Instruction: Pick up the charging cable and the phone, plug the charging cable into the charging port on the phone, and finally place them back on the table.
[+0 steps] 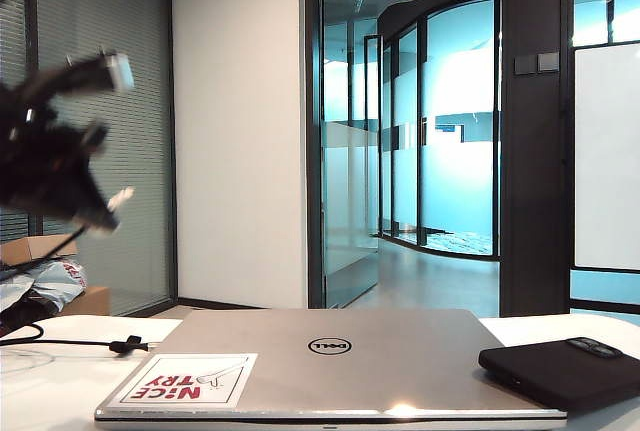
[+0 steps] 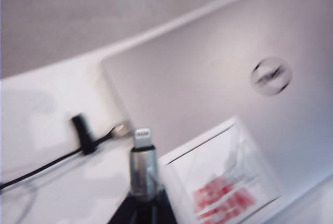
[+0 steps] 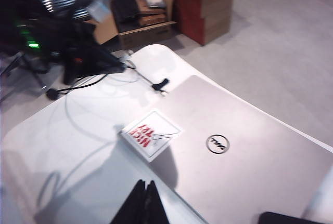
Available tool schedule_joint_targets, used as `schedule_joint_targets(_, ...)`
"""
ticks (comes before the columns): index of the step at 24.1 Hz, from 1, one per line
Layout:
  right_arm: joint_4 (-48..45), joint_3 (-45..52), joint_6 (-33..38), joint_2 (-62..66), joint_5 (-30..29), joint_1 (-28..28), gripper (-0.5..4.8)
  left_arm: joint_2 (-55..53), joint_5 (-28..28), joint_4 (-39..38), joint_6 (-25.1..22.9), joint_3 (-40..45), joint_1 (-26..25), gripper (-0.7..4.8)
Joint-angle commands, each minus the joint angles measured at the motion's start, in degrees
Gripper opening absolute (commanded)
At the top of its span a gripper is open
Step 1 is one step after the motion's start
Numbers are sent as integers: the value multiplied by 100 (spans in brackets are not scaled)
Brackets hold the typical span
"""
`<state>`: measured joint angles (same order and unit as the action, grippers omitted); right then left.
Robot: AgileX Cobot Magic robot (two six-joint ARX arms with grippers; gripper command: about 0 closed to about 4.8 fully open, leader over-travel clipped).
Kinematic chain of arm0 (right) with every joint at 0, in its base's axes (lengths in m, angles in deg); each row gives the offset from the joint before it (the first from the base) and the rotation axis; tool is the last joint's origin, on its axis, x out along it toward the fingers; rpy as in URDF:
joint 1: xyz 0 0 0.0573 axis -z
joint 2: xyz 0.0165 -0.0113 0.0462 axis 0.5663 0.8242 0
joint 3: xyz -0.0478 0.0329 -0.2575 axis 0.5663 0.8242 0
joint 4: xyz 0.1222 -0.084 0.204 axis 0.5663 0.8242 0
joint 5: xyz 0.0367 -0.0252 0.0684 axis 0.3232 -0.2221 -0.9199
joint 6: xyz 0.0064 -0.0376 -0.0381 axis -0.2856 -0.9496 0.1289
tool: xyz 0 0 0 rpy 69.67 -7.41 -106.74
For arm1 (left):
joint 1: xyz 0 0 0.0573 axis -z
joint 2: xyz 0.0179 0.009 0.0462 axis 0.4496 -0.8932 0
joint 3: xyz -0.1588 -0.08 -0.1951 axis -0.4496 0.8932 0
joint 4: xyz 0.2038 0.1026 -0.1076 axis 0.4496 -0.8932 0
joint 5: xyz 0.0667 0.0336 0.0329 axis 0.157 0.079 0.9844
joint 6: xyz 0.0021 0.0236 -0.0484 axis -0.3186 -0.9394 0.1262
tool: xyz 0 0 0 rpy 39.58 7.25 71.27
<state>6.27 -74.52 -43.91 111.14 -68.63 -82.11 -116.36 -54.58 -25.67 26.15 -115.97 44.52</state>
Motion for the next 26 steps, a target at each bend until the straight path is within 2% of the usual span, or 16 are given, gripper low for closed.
schedule_joint_targets(1, -131, -31, 407, -4, 199, 107, -2, 310, -81, 24, 695, -9, 247, -6)
schedule_joint_targets(6, -57, -15, 573, -4, 175, 509, -2, 634, -79, 28, 1445, -15, 769, -6)
schedule_joint_targets(8, -52, 90, 868, -13, 109, 879, -1, 719, -79, 28, 1794, -35, 1137, -6)
schedule_joint_targets(12, -105, 291, 1178, -17, -612, 1552, -1, 761, -76, 52, 2249, -37, 1626, -6)
schedule_joint_targets(16, -411, 590, 1674, -20, -1401, 2312, -1, 761, -87, 74, 2376, -37, 2055, -6)
schedule_joint_targets(18, -531, 739, 1932, -24, -1558, 2660, -1, 754, -94, 109, 2369, -35, 2275, -6)
schedule_joint_targets(21, -817, 1143, 2656, -4, -2009, 3519, -1, 752, -94, 160, 2302, -35, 2413, -6)
schedule_joint_targets(26, -695, 1572, 3198, 7, -2127, 4044, -1, 745, -94, 205, 2299, -35, 2411, -6)
